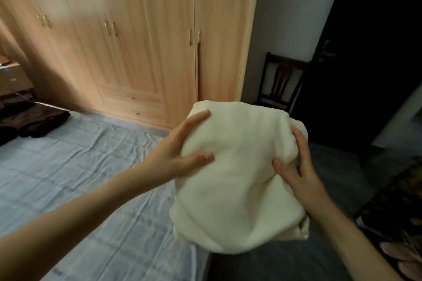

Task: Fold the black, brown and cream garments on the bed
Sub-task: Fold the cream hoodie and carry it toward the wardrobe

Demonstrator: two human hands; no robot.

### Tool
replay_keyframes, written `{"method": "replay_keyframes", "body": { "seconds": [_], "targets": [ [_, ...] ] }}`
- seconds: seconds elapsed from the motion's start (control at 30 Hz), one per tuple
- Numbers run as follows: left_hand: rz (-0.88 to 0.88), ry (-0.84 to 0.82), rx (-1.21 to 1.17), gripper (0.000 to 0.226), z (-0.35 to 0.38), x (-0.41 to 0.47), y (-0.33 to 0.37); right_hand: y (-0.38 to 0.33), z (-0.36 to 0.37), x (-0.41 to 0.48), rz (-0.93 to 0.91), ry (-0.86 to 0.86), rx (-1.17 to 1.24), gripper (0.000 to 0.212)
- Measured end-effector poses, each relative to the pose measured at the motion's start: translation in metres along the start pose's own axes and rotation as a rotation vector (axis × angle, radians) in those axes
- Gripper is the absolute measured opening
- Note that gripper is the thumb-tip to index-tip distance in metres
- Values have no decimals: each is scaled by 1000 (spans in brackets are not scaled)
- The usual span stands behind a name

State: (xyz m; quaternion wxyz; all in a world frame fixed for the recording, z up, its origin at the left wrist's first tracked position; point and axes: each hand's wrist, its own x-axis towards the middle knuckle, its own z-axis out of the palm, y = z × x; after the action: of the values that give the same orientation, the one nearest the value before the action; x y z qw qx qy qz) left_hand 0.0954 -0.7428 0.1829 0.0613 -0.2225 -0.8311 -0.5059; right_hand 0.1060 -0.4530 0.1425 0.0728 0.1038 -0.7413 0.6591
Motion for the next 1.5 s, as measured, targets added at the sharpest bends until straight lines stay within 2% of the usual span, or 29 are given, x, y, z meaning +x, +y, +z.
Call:
{"method": "replay_keyframes", "body": {
  "seconds": [0.27, 0.57, 0.83, 1.07, 1.23, 1.5],
  "targets": [
    [-61, -5, -111, 73, 60, 176, -23, 40, -104, 162, -13, -70, -9, 67],
    [-126, 76, -69, 74, 61, 348, -123, 126, -123, 373, -15, -156, 6, 66],
    [-136, 191, -46, 73, 14, 505, -202, 159, -104, 583, -43, -257, 28, 71],
    [-267, 333, -8, 76, -11, 607, -286, 216, -72, 751, -31, -417, 80, 66],
    [-371, 499, 33, 76, -22, 662, -340, 262, -32, 869, -41, -595, 85, 67],
    [-575, 824, 152, 79, -63, 702, -373, 281, 66, 1000, -65, -957, 202, 65]
  ]
}}
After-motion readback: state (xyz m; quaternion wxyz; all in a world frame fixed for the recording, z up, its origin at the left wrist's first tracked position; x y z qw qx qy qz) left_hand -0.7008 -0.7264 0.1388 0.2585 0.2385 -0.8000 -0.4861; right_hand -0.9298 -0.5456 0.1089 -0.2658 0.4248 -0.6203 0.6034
